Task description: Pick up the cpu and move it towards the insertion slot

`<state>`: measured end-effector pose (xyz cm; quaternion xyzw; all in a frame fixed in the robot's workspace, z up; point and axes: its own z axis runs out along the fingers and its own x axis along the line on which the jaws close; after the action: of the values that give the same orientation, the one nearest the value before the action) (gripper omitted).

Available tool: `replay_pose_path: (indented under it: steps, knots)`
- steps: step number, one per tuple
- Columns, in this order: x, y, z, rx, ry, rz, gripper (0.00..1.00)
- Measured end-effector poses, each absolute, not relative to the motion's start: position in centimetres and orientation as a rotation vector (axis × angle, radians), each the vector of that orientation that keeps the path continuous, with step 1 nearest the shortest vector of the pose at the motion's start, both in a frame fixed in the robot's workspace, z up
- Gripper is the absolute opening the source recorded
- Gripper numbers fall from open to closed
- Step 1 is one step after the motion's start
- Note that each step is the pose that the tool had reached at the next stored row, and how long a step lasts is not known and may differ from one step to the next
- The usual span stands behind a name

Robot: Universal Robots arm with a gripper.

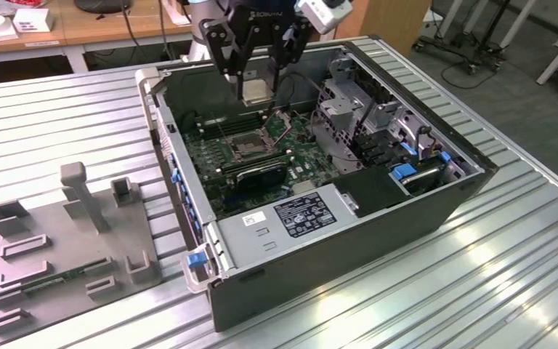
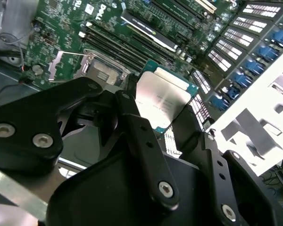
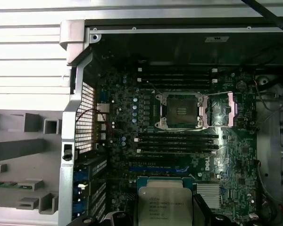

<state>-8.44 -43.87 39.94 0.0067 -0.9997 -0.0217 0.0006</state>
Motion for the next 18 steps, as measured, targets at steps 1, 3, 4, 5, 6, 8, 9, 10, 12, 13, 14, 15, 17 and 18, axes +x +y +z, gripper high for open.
replay_pose_path:
  steps: [1, 3, 4, 5, 6, 8, 9, 10, 12, 13, 14, 15, 17, 18]
  knots:
    - [-8.32, -43.87, 39.93, 0.021, -3.140, -0.068, 0.54]
    - [-8.19, -43.88, 39.94, 0.021, -3.140, -0.068, 0.54]
    - [-8.18, -43.87, 39.93, 0.021, -3.140, -0.068, 0.54]
    - [-8.17, -43.83, 39.93, 0.021, -3.140, -0.068, 0.54]
    - [-8.17, -43.79, 39.93, 0.021, -3.140, -0.067, 0.54]
    - [-8.17, -43.79, 39.93, 0.021, -3.140, -0.067, 0.54]
    - [-8.14, -43.79, 39.93, 0.021, -3.140, -0.067, 0.54]
    - [-8.09, -43.79, 39.93, 0.021, -3.140, -0.067, 0.54]
    - [-7.91, -43.79, 39.93, 0.021, -3.140, -0.067, 0.54]
    - [-7.82, -43.79, 39.93, 0.021, -3.140, -0.067, 0.54]
    - [-7.76, -43.79, 39.93, 0.021, -3.140, -0.067, 0.54]
    - [-7.73, -43.79, 39.93, 0.021, -3.140, -0.067, 0.54]
    - [-7.67, -43.79, 39.93, 0.021, -3.140, -0.067, 0.54]
    - [-7.67, -43.79, 39.93, 0.021, -3.140, -0.067, 0.54]
